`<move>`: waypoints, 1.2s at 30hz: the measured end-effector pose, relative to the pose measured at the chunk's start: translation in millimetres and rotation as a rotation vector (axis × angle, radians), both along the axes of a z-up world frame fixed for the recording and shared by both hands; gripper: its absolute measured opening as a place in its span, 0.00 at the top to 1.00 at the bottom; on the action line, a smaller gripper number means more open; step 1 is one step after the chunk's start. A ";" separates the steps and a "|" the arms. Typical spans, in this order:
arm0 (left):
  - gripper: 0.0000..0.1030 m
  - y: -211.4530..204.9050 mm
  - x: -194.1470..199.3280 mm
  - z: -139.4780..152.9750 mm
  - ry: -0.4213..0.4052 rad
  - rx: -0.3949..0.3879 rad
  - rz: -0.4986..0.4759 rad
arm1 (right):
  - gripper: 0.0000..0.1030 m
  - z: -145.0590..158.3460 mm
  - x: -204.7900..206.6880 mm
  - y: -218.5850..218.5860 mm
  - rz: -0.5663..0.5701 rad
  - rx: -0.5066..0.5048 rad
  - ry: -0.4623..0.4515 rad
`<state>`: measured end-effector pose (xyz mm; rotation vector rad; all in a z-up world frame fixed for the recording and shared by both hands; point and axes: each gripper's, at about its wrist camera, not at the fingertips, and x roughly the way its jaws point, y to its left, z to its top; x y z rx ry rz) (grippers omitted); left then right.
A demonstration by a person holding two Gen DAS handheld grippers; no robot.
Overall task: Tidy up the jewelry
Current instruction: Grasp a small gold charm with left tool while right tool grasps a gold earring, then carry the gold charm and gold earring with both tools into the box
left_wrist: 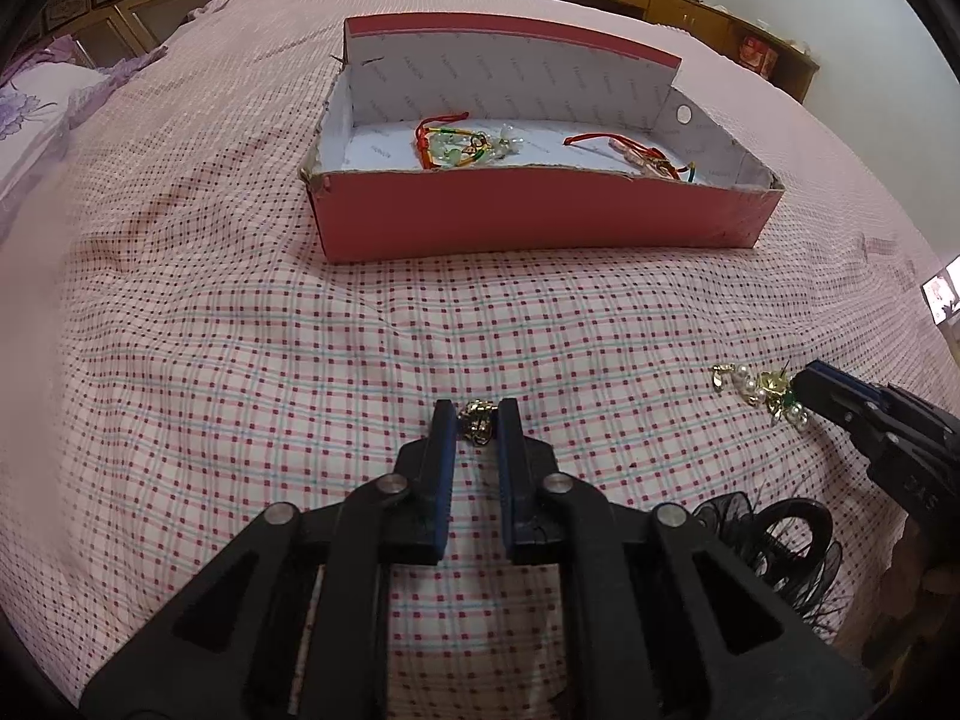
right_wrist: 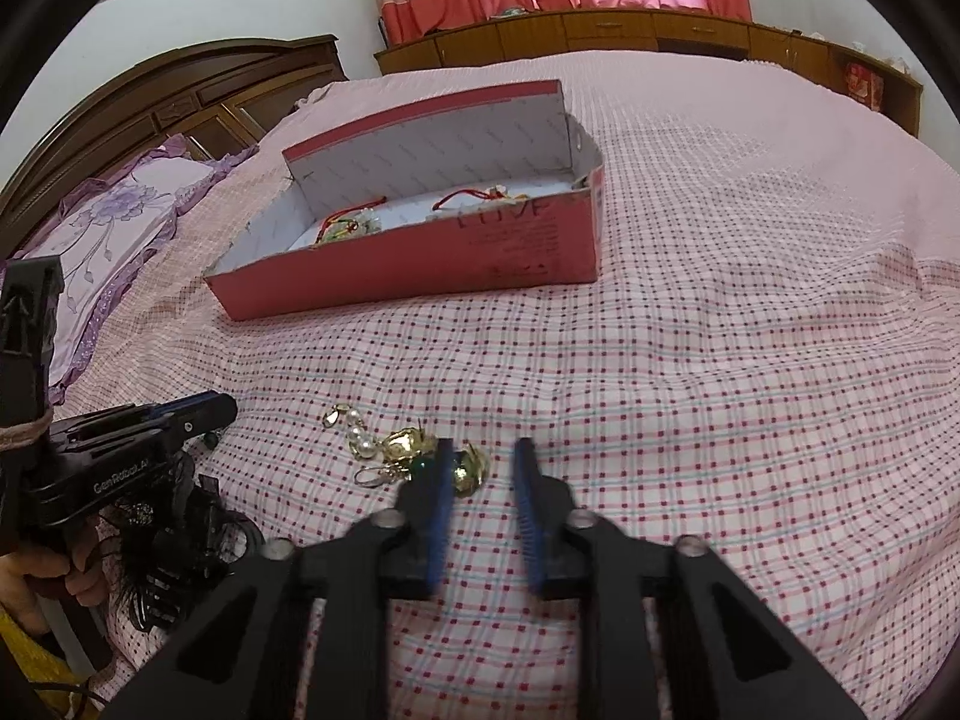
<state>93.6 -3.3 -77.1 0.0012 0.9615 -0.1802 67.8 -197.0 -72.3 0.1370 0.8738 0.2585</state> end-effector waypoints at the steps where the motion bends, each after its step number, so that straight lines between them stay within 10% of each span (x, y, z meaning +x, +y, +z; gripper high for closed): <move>1: 0.96 -0.4 -0.1 0.1 -0.002 0.002 -0.001 | 0.89 -0.7 0.4 0.8 0.009 0.004 0.001; 36: 0.96 -3.7 -28.1 93.9 -0.217 -0.128 -0.026 | 0.91 91.7 -28.9 -5.1 0.023 0.087 -0.275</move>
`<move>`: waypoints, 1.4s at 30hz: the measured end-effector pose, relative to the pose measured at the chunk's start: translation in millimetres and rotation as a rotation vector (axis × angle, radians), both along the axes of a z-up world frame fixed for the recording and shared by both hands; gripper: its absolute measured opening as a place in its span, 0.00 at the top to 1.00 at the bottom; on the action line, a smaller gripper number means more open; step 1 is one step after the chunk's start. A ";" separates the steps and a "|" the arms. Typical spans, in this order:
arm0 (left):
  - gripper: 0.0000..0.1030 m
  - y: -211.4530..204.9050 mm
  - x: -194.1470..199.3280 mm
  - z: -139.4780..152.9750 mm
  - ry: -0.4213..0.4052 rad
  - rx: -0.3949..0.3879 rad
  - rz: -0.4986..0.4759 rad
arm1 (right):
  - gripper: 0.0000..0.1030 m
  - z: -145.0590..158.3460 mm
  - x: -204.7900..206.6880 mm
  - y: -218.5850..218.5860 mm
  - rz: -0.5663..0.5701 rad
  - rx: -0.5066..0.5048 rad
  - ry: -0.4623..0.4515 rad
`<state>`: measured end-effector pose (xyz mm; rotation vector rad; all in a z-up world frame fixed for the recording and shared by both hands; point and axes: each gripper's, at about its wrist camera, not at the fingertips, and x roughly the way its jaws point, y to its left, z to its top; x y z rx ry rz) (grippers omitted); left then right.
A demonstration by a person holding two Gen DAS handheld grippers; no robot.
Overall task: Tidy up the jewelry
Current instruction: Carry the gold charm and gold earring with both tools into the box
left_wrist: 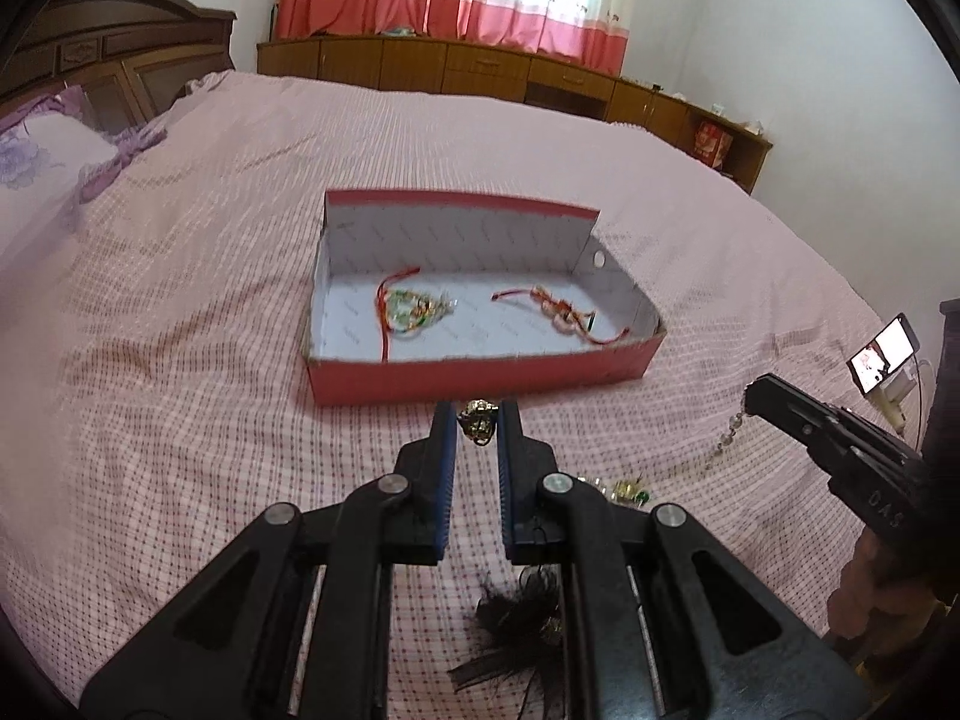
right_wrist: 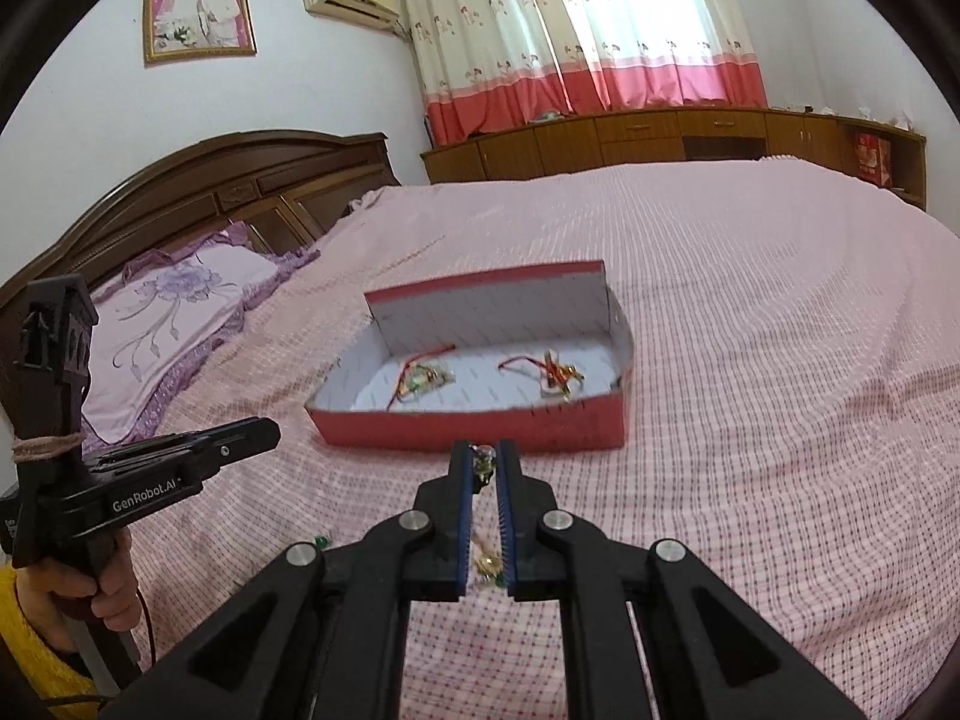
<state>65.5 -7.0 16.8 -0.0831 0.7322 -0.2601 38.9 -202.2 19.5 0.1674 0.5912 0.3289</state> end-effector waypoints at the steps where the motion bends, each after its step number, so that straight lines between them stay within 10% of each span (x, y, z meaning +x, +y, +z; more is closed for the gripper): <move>1: 0.96 -0.5 1.9 2.7 -0.009 -0.002 0.001 | 0.91 2.0 2.0 0.9 0.000 0.002 -0.007; 26: 0.95 -0.5 67.9 39.5 -0.224 -0.034 0.070 | 0.91 38.4 86.9 14.4 -0.070 0.021 -0.143; 42: 0.95 1.9 120.7 7.2 -0.229 -0.002 0.186 | 0.91 10.4 151.6 20.4 -0.151 -0.061 -0.099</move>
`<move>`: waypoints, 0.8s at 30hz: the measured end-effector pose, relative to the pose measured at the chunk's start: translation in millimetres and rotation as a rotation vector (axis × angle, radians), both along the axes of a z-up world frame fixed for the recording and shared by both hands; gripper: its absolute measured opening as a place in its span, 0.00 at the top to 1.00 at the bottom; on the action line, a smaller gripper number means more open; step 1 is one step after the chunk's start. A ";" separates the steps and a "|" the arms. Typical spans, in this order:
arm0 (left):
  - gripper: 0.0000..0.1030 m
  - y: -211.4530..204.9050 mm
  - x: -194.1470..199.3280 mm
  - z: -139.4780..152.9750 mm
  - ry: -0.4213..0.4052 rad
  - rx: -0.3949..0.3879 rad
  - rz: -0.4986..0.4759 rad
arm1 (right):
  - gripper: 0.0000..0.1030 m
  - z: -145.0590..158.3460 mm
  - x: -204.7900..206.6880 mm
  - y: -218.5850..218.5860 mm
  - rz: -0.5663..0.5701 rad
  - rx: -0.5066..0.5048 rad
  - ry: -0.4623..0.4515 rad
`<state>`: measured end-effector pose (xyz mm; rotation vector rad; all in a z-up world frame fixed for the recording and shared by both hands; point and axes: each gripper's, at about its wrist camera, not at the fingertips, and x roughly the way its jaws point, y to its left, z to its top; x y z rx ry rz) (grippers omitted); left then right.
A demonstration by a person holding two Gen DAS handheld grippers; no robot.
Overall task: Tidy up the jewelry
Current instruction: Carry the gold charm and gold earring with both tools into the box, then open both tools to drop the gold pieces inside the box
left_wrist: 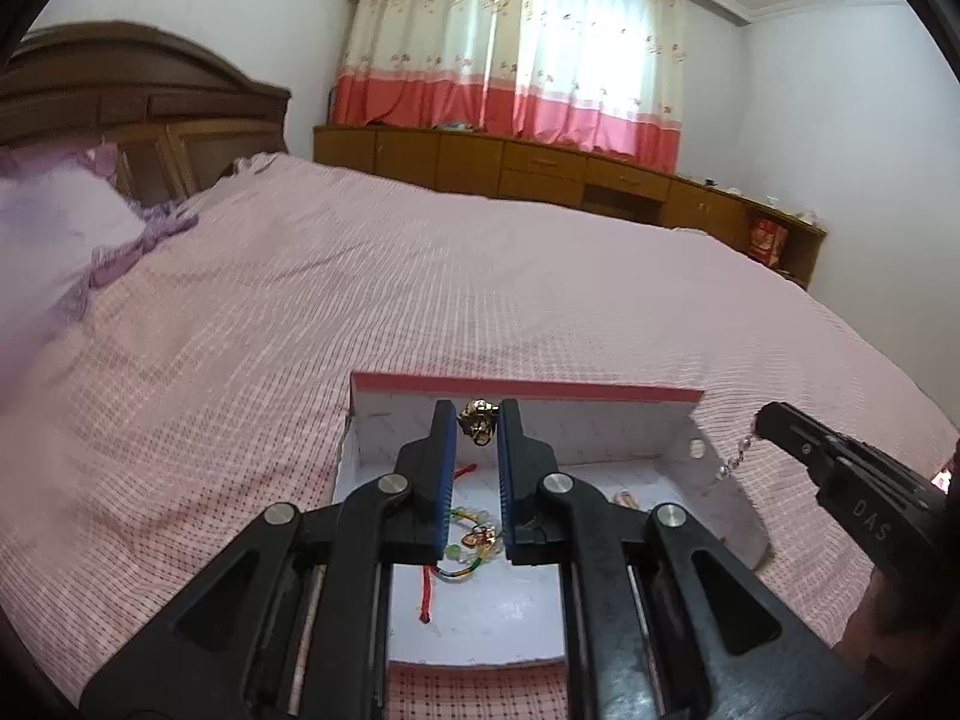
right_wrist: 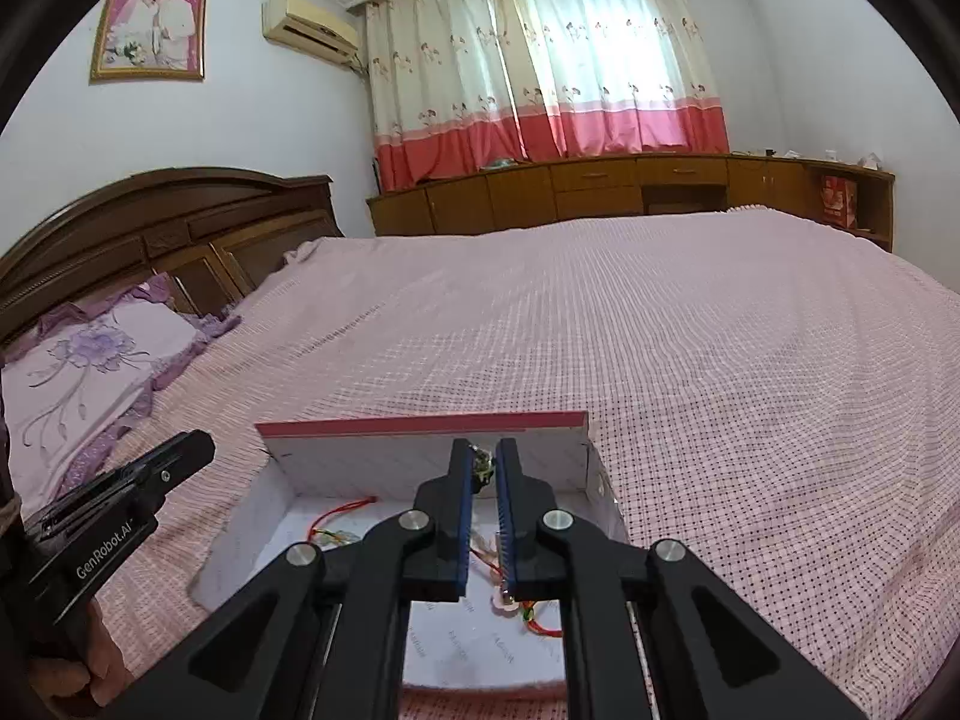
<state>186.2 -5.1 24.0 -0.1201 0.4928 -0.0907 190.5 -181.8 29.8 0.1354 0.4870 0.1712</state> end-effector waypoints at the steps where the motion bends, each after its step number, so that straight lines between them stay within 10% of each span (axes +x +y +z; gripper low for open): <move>1: 0.95 0.5 3.5 -4.4 0.010 0.001 0.008 | 0.91 -2.8 3.9 1.1 -0.005 -0.008 0.005; 20: 0.94 8.4 32.2 -66.7 0.201 0.039 0.063 | 0.89 -66.3 48.5 -4.3 -0.078 -0.083 0.207; 24: 0.71 6.4 35.0 -69.0 0.235 0.040 0.071 | 0.66 -73.6 48.9 -8.0 -0.077 -0.058 0.240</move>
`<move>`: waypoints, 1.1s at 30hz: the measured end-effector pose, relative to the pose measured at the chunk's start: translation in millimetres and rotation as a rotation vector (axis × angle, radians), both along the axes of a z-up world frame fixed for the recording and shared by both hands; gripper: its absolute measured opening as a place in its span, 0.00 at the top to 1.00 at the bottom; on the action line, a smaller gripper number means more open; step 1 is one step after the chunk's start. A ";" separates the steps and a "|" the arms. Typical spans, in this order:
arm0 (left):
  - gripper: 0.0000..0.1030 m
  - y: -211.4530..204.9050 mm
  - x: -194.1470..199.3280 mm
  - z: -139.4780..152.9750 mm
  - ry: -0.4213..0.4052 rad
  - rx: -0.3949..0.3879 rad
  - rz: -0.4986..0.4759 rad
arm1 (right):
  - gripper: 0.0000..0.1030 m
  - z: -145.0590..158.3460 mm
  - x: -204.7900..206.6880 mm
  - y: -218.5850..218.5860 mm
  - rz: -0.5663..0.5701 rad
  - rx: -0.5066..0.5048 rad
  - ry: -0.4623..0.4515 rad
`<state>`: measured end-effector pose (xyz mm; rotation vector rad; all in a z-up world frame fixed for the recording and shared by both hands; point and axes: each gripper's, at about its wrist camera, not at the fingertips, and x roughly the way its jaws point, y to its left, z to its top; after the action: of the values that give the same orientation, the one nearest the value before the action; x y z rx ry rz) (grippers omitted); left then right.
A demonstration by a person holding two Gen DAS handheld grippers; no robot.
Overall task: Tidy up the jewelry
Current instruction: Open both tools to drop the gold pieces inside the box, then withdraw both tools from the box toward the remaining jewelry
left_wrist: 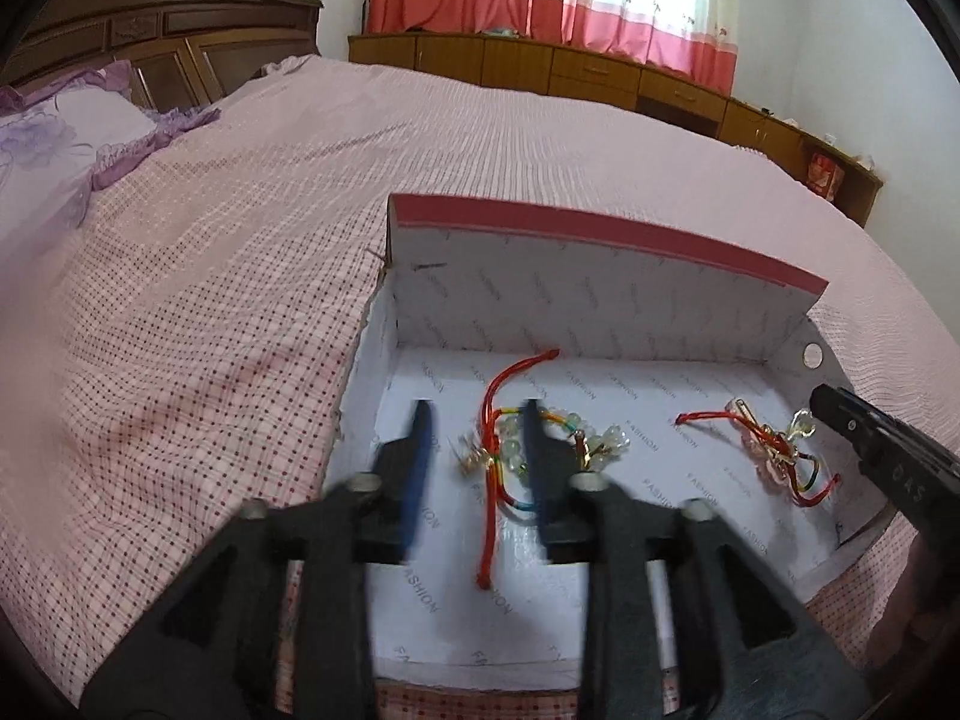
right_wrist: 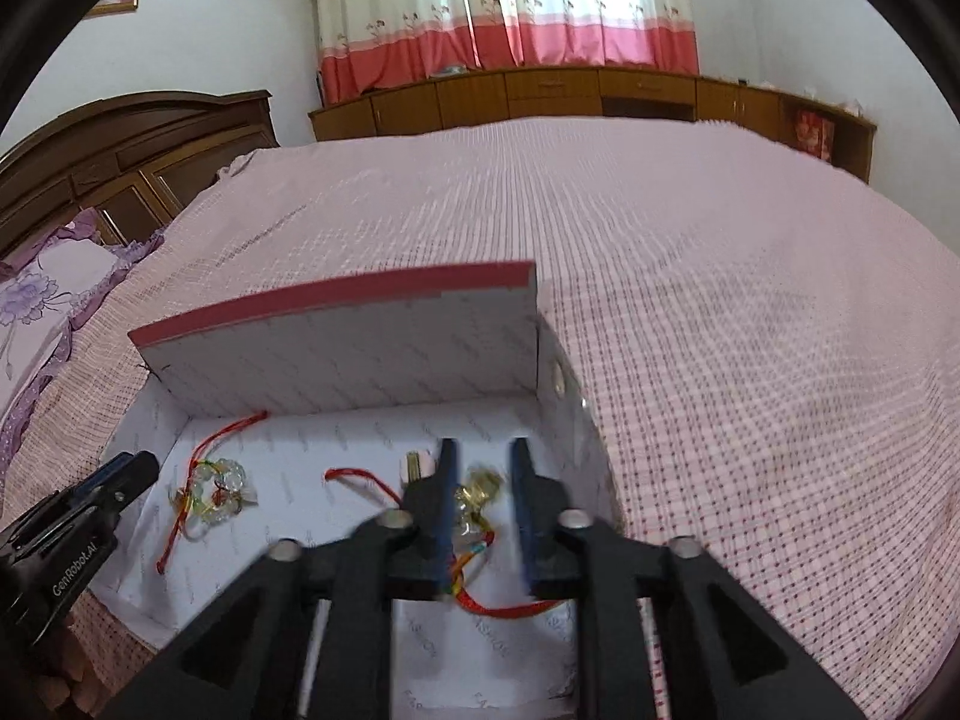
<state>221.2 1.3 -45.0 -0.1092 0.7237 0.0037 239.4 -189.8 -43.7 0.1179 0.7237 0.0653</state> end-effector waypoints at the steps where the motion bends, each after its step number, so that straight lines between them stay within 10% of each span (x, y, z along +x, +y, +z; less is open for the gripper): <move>1: 0.66 -0.8 0.0 -0.5 0.005 -0.001 -0.001 | 0.59 -1.1 -0.6 -0.6 0.003 0.008 0.004; 33: 0.64 6.0 -106.8 80.2 -0.201 -0.040 -0.075 | 0.52 79.8 -118.9 -0.7 0.093 0.087 -0.219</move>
<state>114.4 7.2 35.2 -0.1184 0.5271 -0.0919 120.4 -190.5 36.1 0.1572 0.5069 0.1955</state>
